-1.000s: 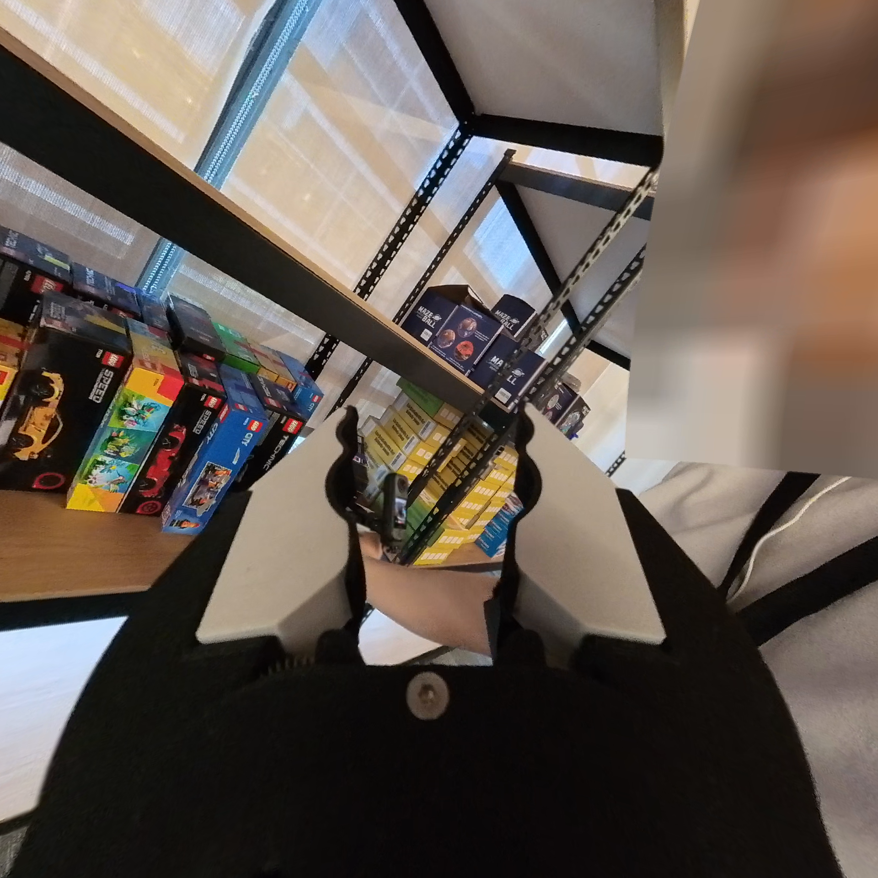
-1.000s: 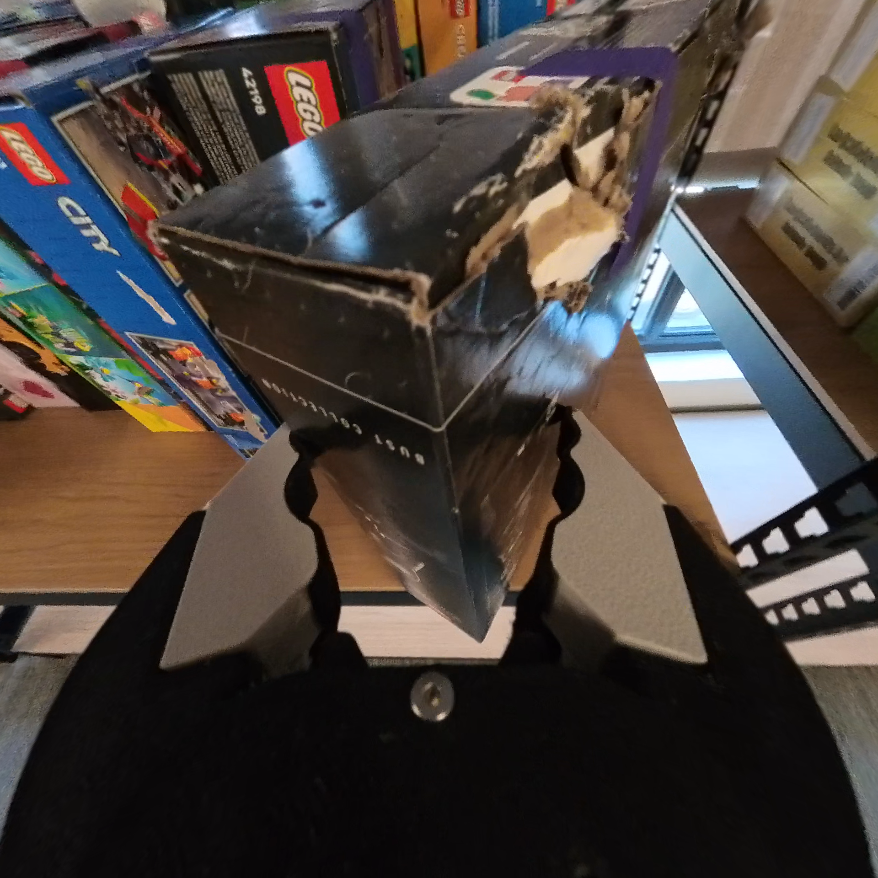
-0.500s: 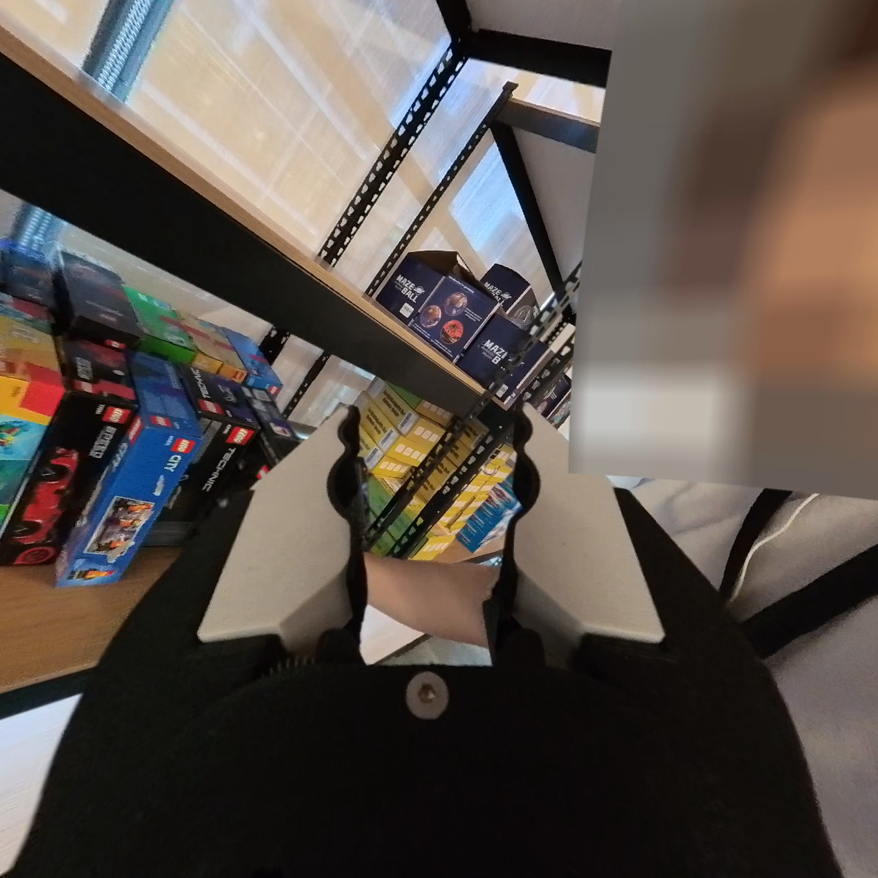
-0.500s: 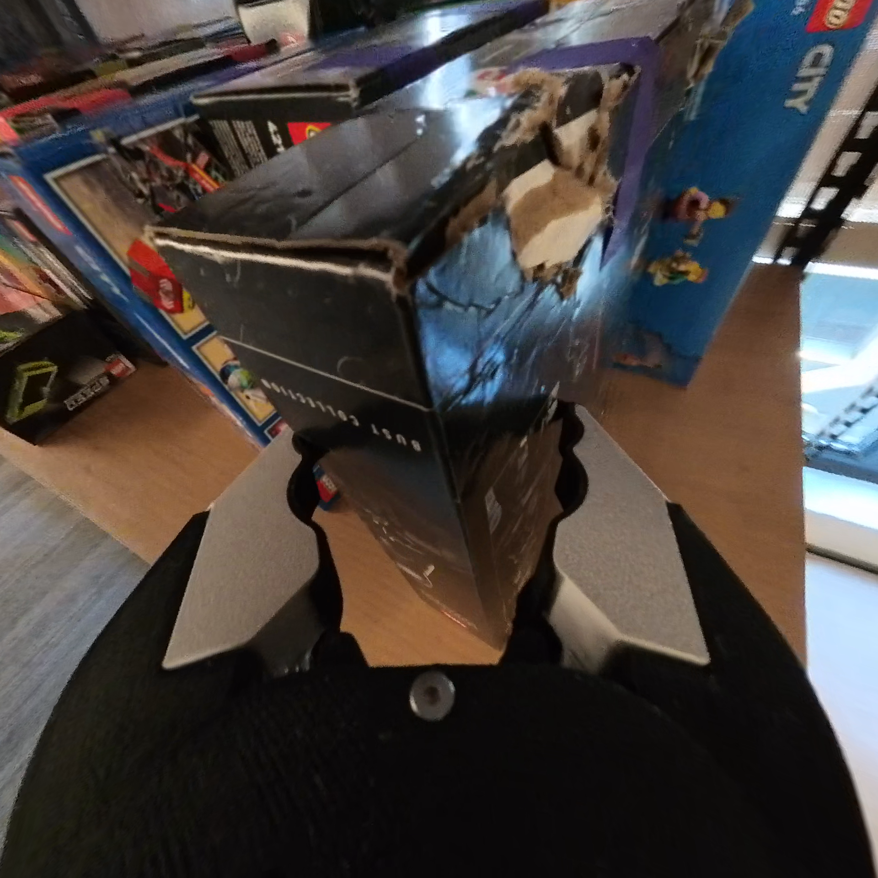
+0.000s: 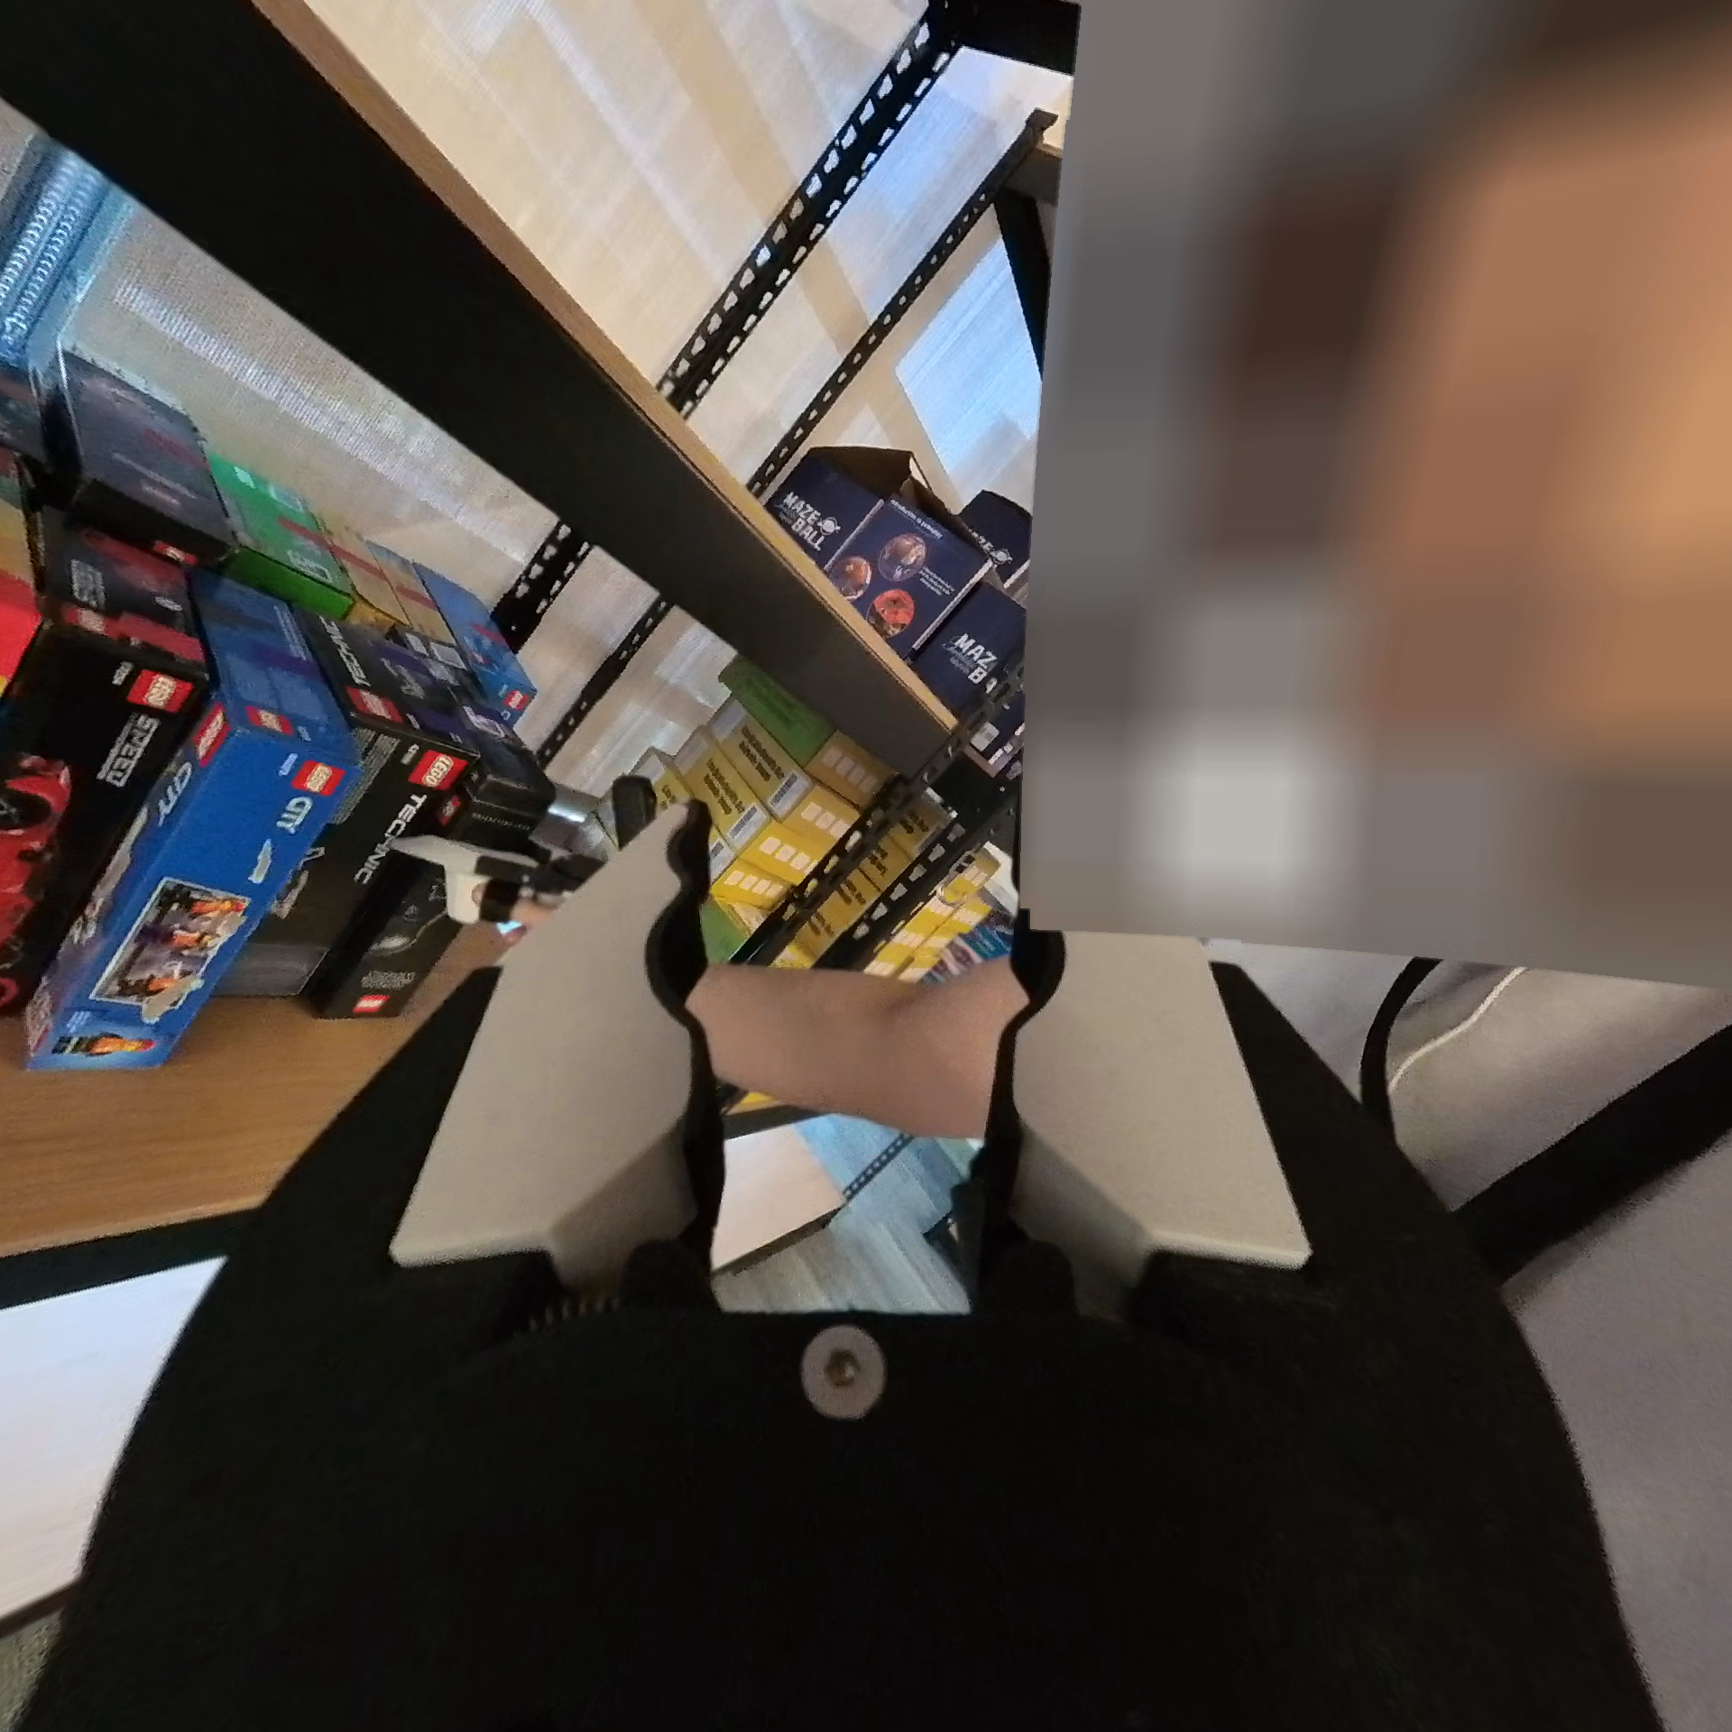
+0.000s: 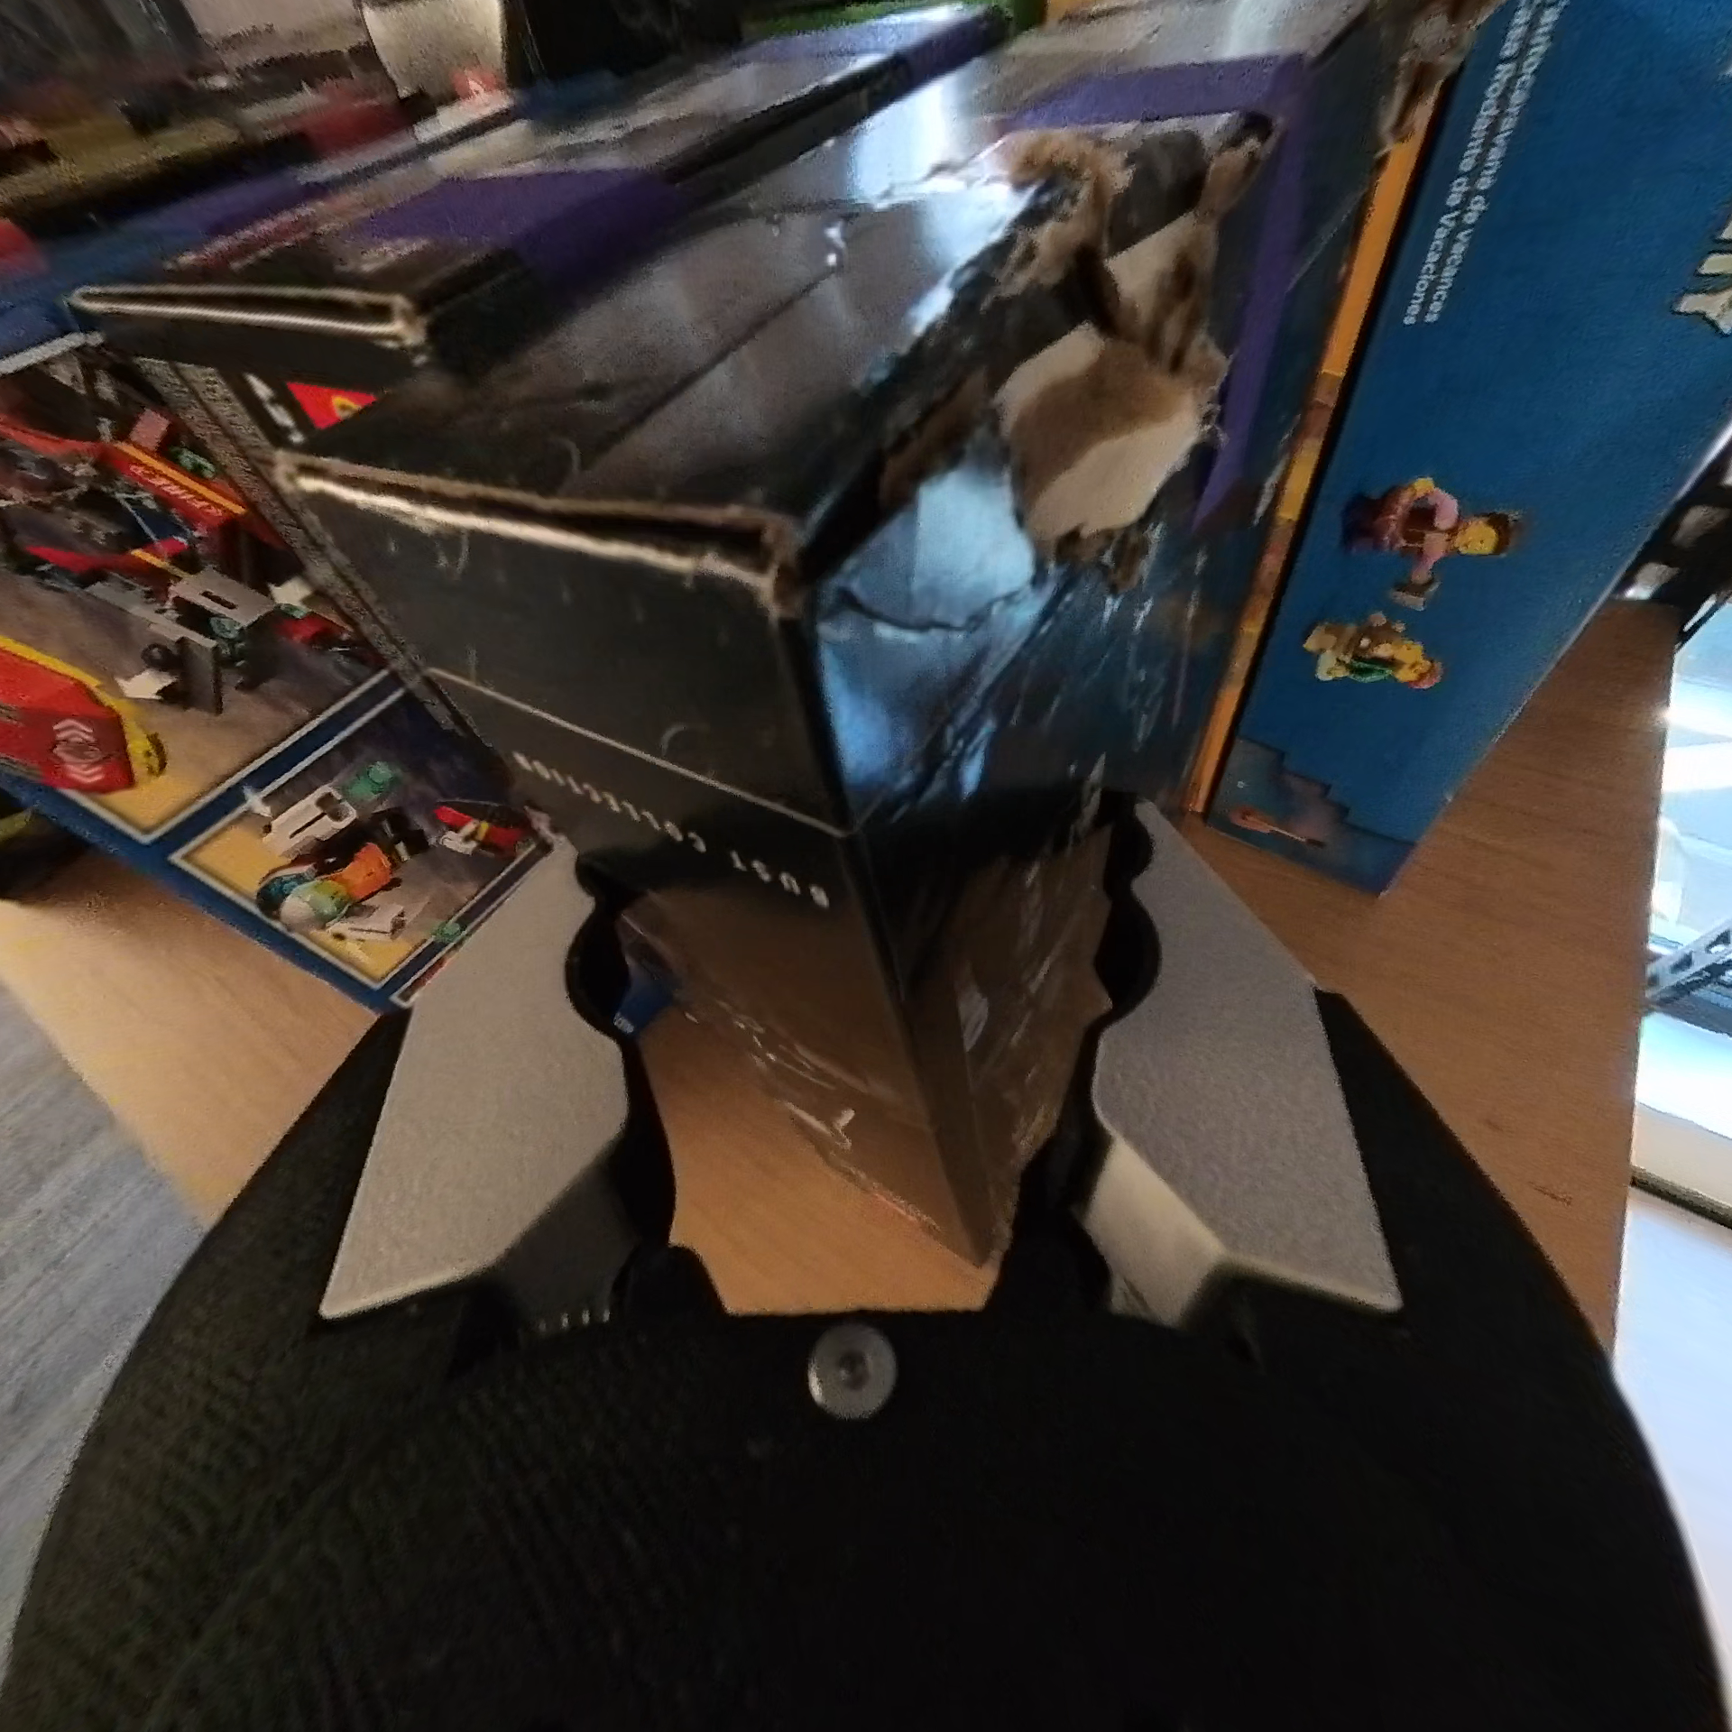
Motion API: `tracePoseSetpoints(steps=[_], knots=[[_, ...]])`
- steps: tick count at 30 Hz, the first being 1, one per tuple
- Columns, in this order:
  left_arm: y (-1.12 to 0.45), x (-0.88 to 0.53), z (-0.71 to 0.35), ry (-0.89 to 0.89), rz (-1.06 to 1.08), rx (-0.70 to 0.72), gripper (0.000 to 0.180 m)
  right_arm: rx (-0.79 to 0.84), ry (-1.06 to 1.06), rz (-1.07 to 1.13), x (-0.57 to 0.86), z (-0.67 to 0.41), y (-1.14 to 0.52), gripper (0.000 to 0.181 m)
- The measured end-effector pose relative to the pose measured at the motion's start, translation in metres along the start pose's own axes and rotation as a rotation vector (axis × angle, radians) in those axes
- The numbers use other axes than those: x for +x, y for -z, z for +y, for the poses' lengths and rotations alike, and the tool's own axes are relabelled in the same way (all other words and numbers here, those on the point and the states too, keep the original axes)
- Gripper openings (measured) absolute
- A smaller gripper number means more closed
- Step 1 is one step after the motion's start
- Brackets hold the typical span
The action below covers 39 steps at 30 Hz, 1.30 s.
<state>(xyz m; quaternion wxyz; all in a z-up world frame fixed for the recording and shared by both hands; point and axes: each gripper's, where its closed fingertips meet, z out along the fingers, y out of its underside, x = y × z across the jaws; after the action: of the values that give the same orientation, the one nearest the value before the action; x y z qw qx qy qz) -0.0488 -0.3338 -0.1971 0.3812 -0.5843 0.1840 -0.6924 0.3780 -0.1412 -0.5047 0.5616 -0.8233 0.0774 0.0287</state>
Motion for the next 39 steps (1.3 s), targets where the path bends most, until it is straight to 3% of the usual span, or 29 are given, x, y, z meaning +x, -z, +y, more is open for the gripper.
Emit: tracePoseSetpoints(steps=[5, 11, 15, 19, 24, 27, 31, 35, 37, 39], knots=[[0.048, 0.006, -0.004, -0.019, 0.002, 0.024, 0.064, -0.124, -0.042, 0.065, 0.006, 0.013, 0.019, 0.097], [0.138, 0.015, -0.02, -0.049, 0.044, 0.06, 0.064, -0.083, 0.11, 0.258, -0.07, 0.067, 0.137, 0.096], [0.208, 0.016, -0.026, -0.116, 0.032, -0.016, 0.063, -0.112, 0.064, 0.334, -0.169, 0.133, 0.238, 0.077], [0.266, -0.003, -0.025, -0.227, -0.059, -0.115, 0.06, -0.141, -0.078, 0.347, -0.238, 0.182, 0.303, 0.044], [0.292, -0.015, -0.033, -0.285, -0.075, -0.142, 0.057, -0.154, -0.009, 0.352, -0.263, 0.157, 0.331, 0.001], [0.279, -0.019, -0.022, -0.404, -0.044, -0.214, 0.054, -0.108, 0.068, 0.379, -0.263, 0.113, 0.357, 0.0], [0.229, 0.003, 0.0, -0.425, 0.126, -0.296, 0.051, 0.043, 0.091, 0.535, -0.236, 0.064, 0.447, 0.0], [0.165, 0.048, 0.037, -0.519, 0.316, -0.415, 0.047, 0.281, -0.072, 0.693, -0.196, 0.055, 0.571, 0.037], [0.133, 0.076, 0.058, -0.56, 0.4, -0.451, 0.044, 0.291, -0.132, 0.756, -0.177, 0.072, 0.624, 0.06], [0.101, 0.108, 0.088, -0.549, 0.491, -0.483, 0.043, 0.296, -0.166, 0.801, -0.164, 0.088, 0.668, 0.066]])
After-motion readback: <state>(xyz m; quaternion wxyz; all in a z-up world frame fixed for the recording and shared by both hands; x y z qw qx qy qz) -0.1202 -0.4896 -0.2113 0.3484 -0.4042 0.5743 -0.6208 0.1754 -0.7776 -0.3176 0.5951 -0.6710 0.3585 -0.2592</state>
